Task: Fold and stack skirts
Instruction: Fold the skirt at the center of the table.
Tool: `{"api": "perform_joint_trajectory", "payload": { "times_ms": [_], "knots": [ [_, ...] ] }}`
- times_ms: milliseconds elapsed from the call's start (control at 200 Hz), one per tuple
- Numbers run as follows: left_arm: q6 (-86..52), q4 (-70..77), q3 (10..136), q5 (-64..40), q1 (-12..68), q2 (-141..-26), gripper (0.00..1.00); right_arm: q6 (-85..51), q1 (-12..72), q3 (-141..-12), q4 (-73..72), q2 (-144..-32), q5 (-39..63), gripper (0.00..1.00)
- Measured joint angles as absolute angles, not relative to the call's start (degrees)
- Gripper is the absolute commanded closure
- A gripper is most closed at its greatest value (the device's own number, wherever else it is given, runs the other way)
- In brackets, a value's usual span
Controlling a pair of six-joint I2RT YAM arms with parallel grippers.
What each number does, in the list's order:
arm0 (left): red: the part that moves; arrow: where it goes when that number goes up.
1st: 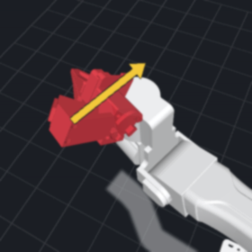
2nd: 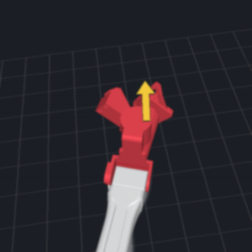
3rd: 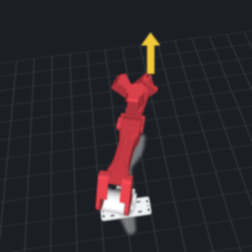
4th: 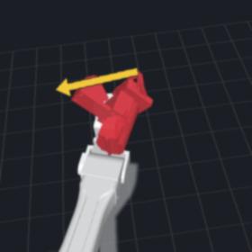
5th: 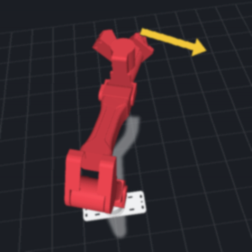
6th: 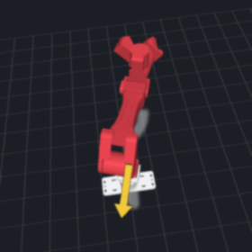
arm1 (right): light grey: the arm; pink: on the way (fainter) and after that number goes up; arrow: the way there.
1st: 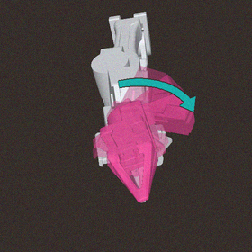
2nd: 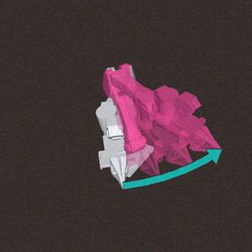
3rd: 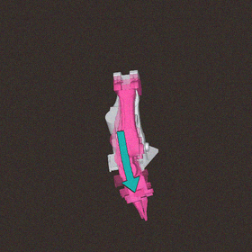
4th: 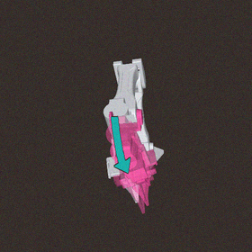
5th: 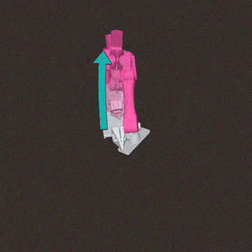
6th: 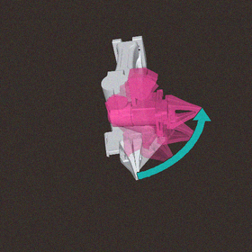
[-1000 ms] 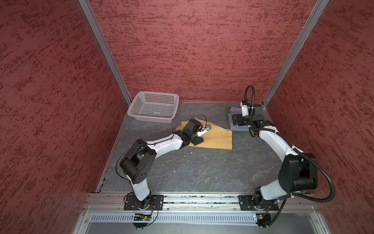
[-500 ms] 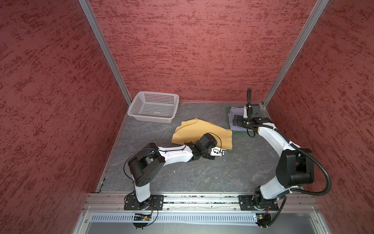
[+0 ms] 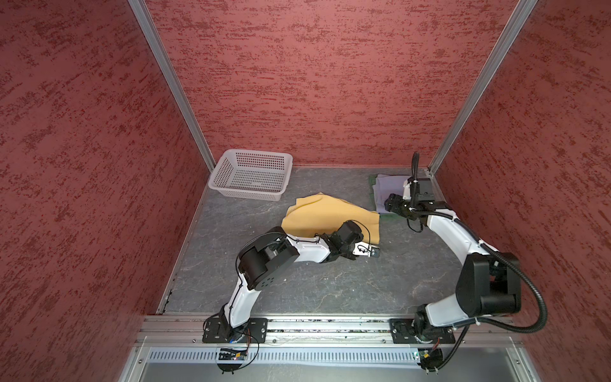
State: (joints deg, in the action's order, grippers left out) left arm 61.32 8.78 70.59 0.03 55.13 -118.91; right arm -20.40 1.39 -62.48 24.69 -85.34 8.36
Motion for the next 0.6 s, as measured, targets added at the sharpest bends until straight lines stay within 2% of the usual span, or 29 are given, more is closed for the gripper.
{"api": "perform_joint_trajectory", "payload": {
  "times_ms": [130, 281, 371, 436, 566, 601],
  "knots": [
    [60.8, 7.8, 73.5, -0.1, 54.2, -120.3, 0.75, -21.1, 1.3, -61.6, 23.5, -83.9, 10.3, 0.25],
    [60.7, 5.8, 76.1, -1.0, 53.6, -121.8, 0.76, -22.1, 1.1, -60.0, 23.0, -82.0, 11.7, 0.24],
    [60.6, 4.8, 76.2, -1.3, 53.5, -122.0, 0.71, -22.6, 0.9, -58.9, 22.4, -81.0, 12.4, 0.24],
    [60.6, 4.5, 76.2, -1.3, 53.4, -122.0, 0.58, -23.0, 0.7, -58.3, 22.1, -80.6, 12.8, 0.23],
    [60.8, 4.4, 75.9, -1.3, 53.3, -122.0, 0.45, -23.4, 0.5, -58.0, 21.8, -80.5, 13.6, 0.22],
    [60.9, 4.7, 75.6, -1.5, 53.3, -122.0, 0.44, -23.4, 0.5, -57.9, 21.7, -80.5, 13.8, 0.23]
  ]
}}
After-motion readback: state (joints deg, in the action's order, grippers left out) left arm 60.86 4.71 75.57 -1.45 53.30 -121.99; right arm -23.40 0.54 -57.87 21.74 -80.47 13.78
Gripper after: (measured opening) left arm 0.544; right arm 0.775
